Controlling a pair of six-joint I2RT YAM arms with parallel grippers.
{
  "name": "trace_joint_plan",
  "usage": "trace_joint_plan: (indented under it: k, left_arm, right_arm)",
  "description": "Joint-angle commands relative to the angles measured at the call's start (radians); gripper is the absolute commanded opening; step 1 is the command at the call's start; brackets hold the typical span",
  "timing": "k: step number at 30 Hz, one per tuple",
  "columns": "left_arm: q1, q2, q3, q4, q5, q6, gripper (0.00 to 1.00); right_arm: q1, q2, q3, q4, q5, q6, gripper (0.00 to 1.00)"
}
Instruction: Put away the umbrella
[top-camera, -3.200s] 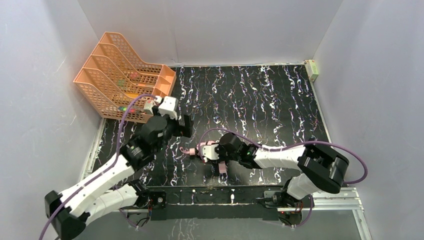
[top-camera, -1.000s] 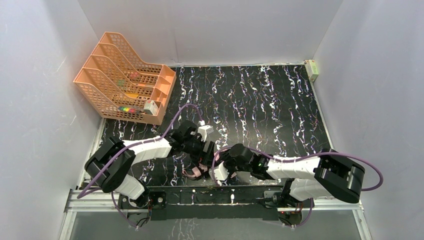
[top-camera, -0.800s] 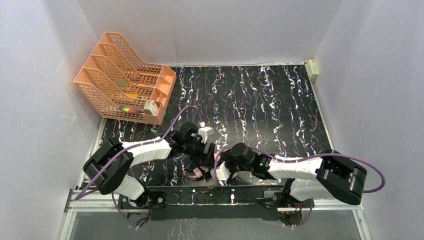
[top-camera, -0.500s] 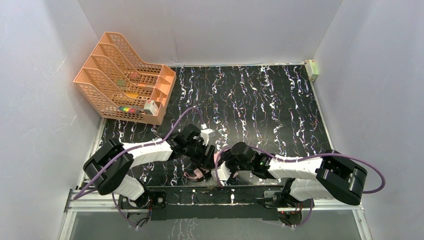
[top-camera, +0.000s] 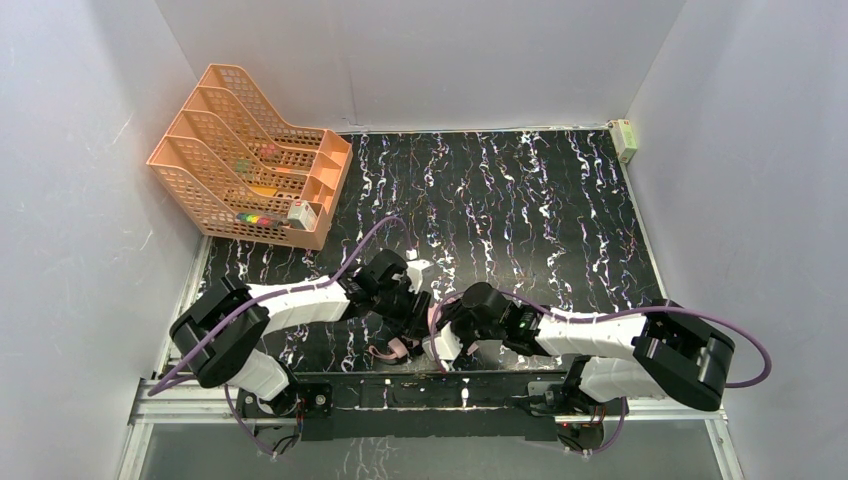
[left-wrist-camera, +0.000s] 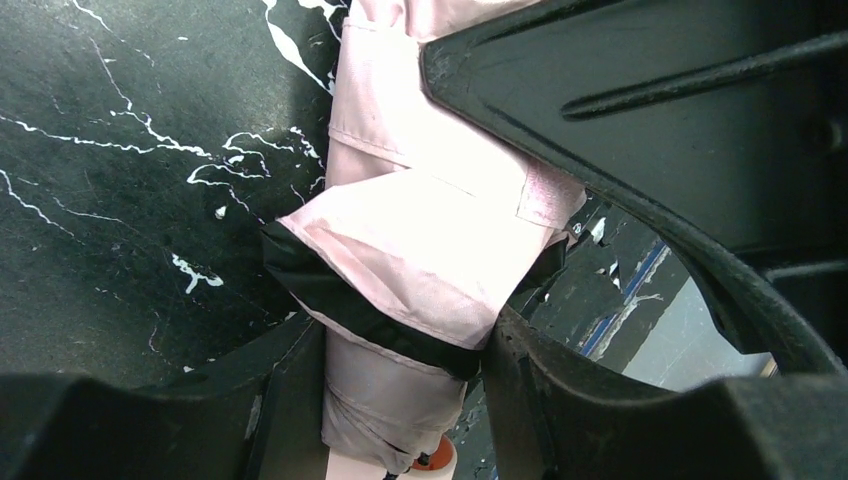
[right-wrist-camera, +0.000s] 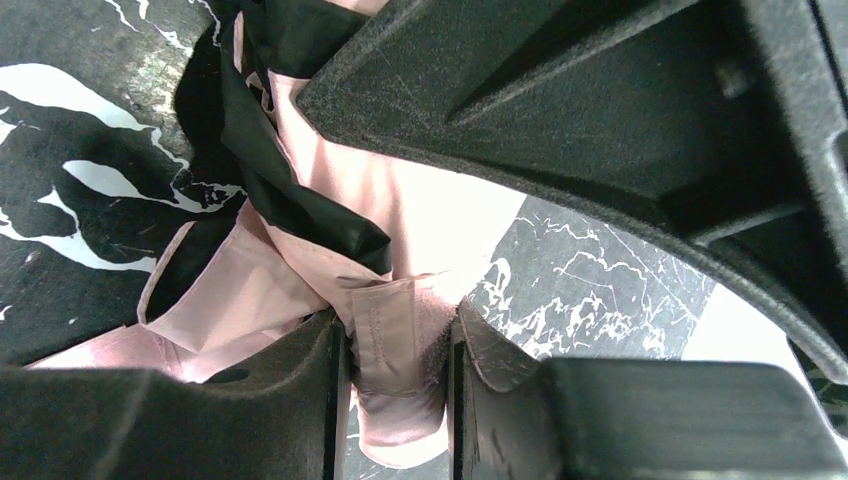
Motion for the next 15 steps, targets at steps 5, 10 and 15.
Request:
trace_joint_plan:
  k: [5, 10, 15]
  left_arm:
    - [-0.017, 0.037, 0.025, -0.169, -0.133, 0.054, 0.22]
    - [-0.017, 0.052, 0.031, -0.171, -0.135, 0.051, 0.18]
    - [-0.017, 0.061, 0.039, -0.174, -0.147, 0.048, 0.13]
  right_arm:
    - [-0.001, -0.086, 0.045, -0.152, -0.02, 0.002, 0.67]
    - [-0.001, -0.175, 0.077, -0.25, -0.021, 0.028, 0.82]
    - [0.0, -0.348, 0.083, -0.229, 0.004, 0.215, 0.89]
